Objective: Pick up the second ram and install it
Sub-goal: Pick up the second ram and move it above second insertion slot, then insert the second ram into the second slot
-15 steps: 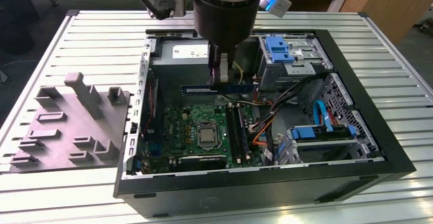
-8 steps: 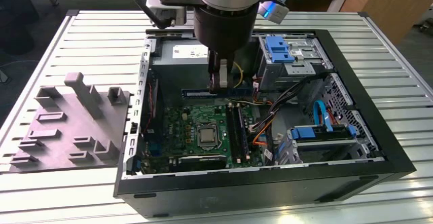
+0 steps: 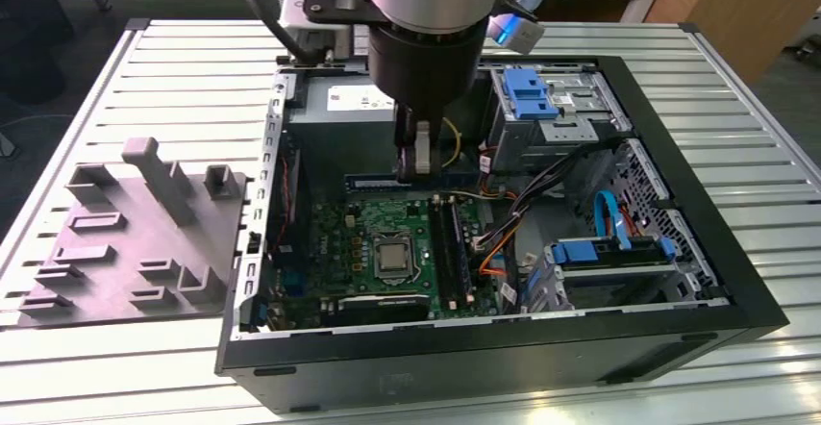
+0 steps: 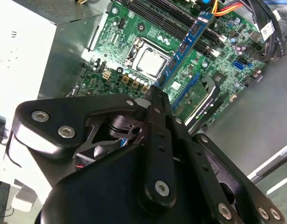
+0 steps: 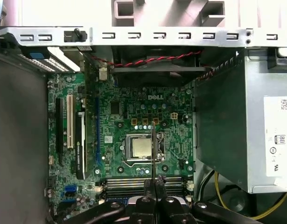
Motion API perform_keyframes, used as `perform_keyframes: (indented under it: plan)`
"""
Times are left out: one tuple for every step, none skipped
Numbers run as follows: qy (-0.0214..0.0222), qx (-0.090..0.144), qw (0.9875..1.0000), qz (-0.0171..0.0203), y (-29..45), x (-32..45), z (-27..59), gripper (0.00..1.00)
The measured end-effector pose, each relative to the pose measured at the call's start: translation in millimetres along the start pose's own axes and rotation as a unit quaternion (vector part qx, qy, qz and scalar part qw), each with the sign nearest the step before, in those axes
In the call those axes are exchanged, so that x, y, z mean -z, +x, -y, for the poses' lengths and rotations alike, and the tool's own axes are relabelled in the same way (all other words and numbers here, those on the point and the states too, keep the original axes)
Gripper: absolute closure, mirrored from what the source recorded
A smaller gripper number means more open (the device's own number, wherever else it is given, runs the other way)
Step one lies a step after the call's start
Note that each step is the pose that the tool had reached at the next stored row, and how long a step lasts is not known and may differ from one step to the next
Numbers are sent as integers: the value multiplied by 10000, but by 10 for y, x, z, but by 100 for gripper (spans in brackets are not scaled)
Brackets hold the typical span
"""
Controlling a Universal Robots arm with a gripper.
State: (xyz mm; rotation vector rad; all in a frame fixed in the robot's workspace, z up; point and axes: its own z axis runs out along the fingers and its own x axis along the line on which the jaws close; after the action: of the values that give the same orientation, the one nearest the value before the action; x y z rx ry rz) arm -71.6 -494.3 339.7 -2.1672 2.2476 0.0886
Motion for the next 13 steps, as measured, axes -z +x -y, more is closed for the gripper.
perform_keyframes:
  plan:
    - [0,-1,10000,0,1,-18,1,89]
    - [1,-3,10000,0,2,-37,1,89]
    - [1,-5,10000,1,2,-52,2,89]
    - [1,-7,10000,1,3,-62,2,89]
    - [1,-8,10000,0,3,-68,2,89]
    - [1,-8,10000,0,4,-75,2,89]
    - [1,-9,10000,0,4,-85,2,89]
    - [1,-11,10000,0,5,-96,3,89]
    - [1,-12,10000,0,5,-102,3,89]
    - [1,-12,10000,0,5,-102,3,89]
    - [1,-12,10000,0,5,-103,3,89]
    - [1,-12,10000,0,5,-105,3,89]
    - [1,-12,10000,0,6,-106,3,89]
